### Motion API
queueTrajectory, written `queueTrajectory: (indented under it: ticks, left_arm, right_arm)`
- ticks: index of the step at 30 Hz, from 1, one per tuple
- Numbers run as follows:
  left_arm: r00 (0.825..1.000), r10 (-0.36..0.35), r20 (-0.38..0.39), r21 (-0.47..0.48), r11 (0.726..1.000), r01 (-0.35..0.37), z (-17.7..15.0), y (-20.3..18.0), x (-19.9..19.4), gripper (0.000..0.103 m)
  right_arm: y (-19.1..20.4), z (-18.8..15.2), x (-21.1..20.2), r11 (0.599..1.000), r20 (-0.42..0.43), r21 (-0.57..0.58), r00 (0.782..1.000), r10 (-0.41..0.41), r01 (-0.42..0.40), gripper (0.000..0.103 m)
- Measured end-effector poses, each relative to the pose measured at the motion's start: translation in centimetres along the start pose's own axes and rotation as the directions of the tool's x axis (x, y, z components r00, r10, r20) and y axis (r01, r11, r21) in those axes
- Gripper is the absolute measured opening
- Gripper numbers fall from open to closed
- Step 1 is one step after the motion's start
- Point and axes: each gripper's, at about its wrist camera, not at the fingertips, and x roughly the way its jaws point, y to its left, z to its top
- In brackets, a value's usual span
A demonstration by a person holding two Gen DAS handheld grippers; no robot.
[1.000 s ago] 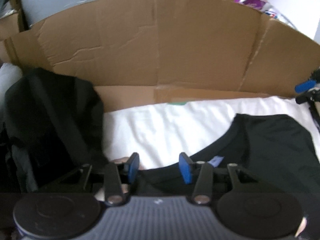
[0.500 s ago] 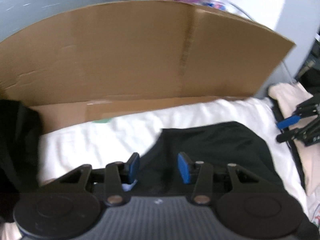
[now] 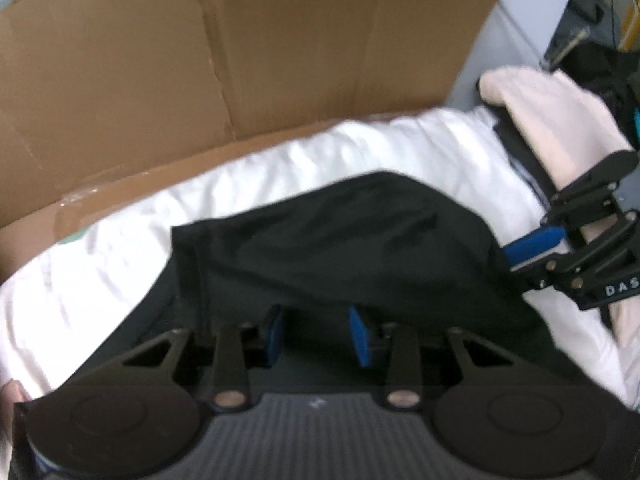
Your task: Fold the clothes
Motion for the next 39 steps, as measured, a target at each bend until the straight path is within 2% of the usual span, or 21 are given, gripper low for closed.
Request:
queueTrajectory:
  ticks: [2,8,16,21,23,24,25,28,34,39]
  left_arm:
    - [1.000,0.009,-0.016,-0.010,1.000,-0.010,0.0,0.1,0.8,0.034]
    - [0.999,0.028,-0.017,-0.038,0.999,-0.029,-0.2,0.3,1.2,0.034]
    - [0.999,0.040,-0.012,-0.050,0.998,-0.041,-0.4,0.2,1.1,0.034]
    - [0.999,0.048,-0.006,-0.055,0.997,-0.048,-0.5,0.1,1.1,0.035]
    - [0.999,0.048,-0.006,-0.057,0.997,-0.049,-0.5,0.1,1.1,0.035]
    - [0.999,0.047,-0.007,-0.059,0.997,-0.048,-0.4,0.1,1.1,0.035]
    - [0.999,0.047,-0.007,-0.061,0.997,-0.047,-0.4,0.2,1.1,0.035]
    - [0.999,0.049,-0.009,-0.062,0.997,-0.050,-0.4,0.1,1.2,0.035]
    - [0.999,0.048,-0.009,-0.053,0.997,-0.048,-0.5,-0.2,1.2,0.035]
    - [0.999,0.048,-0.007,-0.048,0.998,-0.048,-0.5,-0.2,1.3,0.035]
  right_arm:
    - [0.1,0.0,0.4,1.000,-0.003,0.004,1.000,0.001,-0.001,0.000]
    - [0.4,0.8,-0.5,0.995,-0.016,-0.075,0.998,-0.060,0.058,0.000]
    - [-0.9,3.1,-3.8,0.962,0.014,-0.177,0.978,-0.210,0.209,0.000]
    - [-2.0,4.3,-5.7,0.952,0.089,-0.108,0.957,-0.277,0.286,0.002]
    - [-2.6,4.1,-6.1,0.970,0.071,-0.060,0.970,-0.233,0.237,0.007]
    - [-2.6,3.8,-6.0,0.972,0.062,-0.059,0.973,-0.224,0.227,0.016]
    - [-2.4,3.4,-5.9,0.973,0.053,-0.065,0.974,-0.220,0.223,0.019]
    - [-2.1,2.0,-5.2,0.979,0.015,-0.069,0.982,-0.189,0.189,0.027]
    - [-1.4,-0.4,-4.1,0.994,-0.013,-0.013,0.994,-0.110,0.110,0.029]
    - [-1.0,-1.5,-2.8,0.996,-0.034,0.011,0.996,-0.083,0.084,0.030]
